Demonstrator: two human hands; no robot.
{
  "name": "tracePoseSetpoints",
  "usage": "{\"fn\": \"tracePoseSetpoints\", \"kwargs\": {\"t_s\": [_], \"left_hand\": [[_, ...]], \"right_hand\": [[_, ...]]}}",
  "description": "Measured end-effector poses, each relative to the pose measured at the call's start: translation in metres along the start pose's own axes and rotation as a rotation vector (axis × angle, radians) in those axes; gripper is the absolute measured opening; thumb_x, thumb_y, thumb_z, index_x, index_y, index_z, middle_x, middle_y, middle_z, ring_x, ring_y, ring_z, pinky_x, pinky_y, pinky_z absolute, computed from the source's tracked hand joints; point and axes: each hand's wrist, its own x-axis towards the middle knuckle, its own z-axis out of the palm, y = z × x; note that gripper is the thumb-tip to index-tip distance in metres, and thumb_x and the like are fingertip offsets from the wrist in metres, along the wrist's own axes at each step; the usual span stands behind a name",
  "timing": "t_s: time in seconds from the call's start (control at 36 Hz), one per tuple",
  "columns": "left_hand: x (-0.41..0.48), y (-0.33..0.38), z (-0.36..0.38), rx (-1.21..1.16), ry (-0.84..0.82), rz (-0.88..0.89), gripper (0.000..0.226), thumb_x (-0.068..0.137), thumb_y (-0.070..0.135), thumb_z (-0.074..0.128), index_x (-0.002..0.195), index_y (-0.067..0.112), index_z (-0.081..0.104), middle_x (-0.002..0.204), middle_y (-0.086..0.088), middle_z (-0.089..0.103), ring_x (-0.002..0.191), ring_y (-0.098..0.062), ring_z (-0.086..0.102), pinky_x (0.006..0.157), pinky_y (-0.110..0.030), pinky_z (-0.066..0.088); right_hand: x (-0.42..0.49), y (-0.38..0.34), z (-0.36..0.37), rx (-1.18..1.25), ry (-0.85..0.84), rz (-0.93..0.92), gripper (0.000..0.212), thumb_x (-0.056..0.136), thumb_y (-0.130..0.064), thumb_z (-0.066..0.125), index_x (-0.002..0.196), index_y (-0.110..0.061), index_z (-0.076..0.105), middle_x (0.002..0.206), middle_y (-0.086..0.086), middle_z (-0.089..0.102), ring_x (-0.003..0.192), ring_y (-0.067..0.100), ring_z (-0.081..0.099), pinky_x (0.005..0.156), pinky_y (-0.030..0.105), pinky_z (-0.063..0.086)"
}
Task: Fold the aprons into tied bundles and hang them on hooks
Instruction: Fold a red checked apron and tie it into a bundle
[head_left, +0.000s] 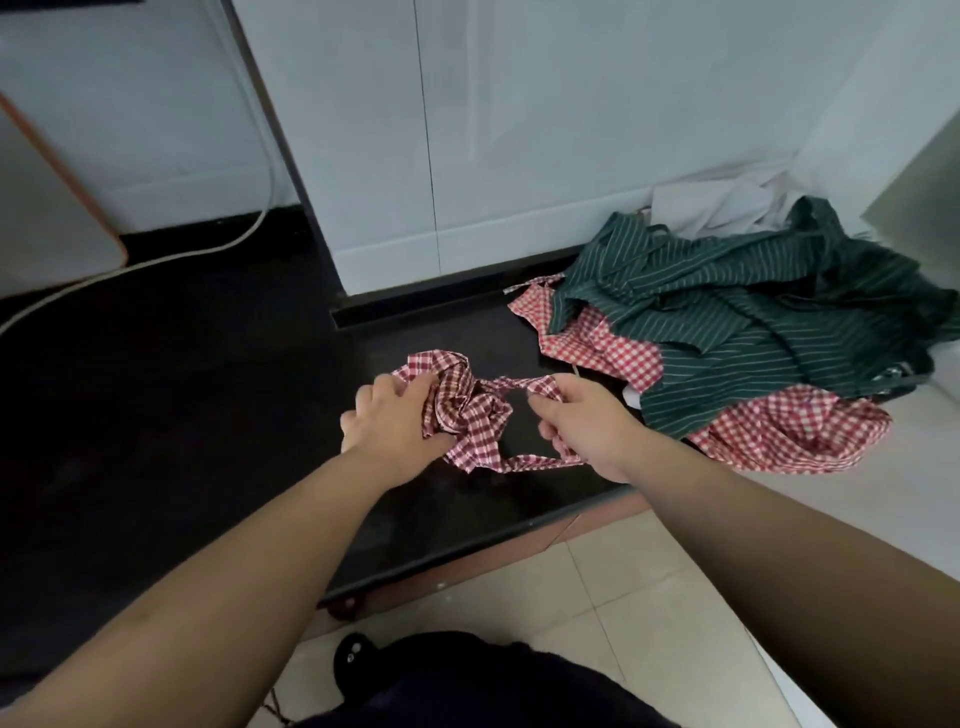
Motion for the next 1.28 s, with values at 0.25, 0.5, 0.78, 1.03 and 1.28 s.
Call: {"fn": "tracePoseSetpoints", "kwargs": {"t_s": [0.25, 0.5, 0.78, 1.03, 1.28], "left_hand": [[0.019, 0.022, 0.007, 0.032, -0.095, -0.012, 0.072, 0.078, 0.063, 0.063, 0.136, 0.028, 0.038, 0.135, -0.008, 0.046, 0.119, -0.03, 0.05, 0.093, -0.047, 0.048], [0.019, 0.019, -0.007, -0.461, 0.099, 0.057, 0.026, 0.091, 0.02, 0.062, 0.114, 0.02, 0.051, 0.096, 0.0, 0.06, 0.078, -0.016, 0.058, 0.067, -0.029, 0.05], [0.017, 0.04, -0.096, -1.37, -0.075, -0.098, 0.008, 0.095, 0.018, 0.059, 0.095, 0.011, 0.063, 0.07, 0.001, 0.062, 0.058, -0.008, 0.055, 0.054, -0.021, 0.049], [0.01, 0.068, -0.171, -1.716, -0.143, 0.074, 0.031, 0.099, 0.015, 0.046, 0.129, 0.011, 0.049, 0.12, -0.013, 0.065, 0.093, -0.028, 0.068, 0.08, -0.045, 0.055], [-0.007, 0.127, -0.227, -1.395, -0.371, 0.42, 0.049, 0.089, -0.012, 0.025, 0.111, 0.022, 0.051, 0.109, -0.008, 0.061, 0.095, -0.021, 0.058, 0.084, -0.034, 0.046]], "right_hand": [[0.001, -0.004, -0.012, 0.406, -0.018, 0.168, 0.018, 0.092, -0.014, 0.06, 0.076, -0.01, 0.055, 0.05, 0.005, 0.046, 0.046, 0.019, 0.045, 0.045, 0.028, 0.043], [0.011, -0.024, -0.036, 0.913, 0.21, 0.0, 0.021, 0.088, -0.028, 0.065, 0.074, -0.014, 0.06, 0.051, -0.004, 0.053, 0.049, 0.011, 0.052, 0.06, 0.028, 0.049], [0.016, -0.077, -0.042, 0.666, 0.002, -0.198, 0.016, 0.094, -0.015, 0.058, 0.079, -0.01, 0.057, 0.067, 0.005, 0.058, 0.057, 0.015, 0.052, 0.059, 0.033, 0.048], [-0.005, -0.133, -0.061, 0.404, -0.079, -0.314, 0.008, 0.094, -0.011, 0.055, 0.086, -0.009, 0.057, 0.075, 0.004, 0.054, 0.064, 0.014, 0.05, 0.059, 0.027, 0.041], [-0.025, -0.186, -0.076, -0.006, -0.022, -0.592, 0.059, 0.07, 0.006, 0.072, 0.116, -0.022, 0.048, 0.1, 0.007, 0.064, 0.092, 0.021, 0.064, 0.084, 0.041, 0.056]]}}
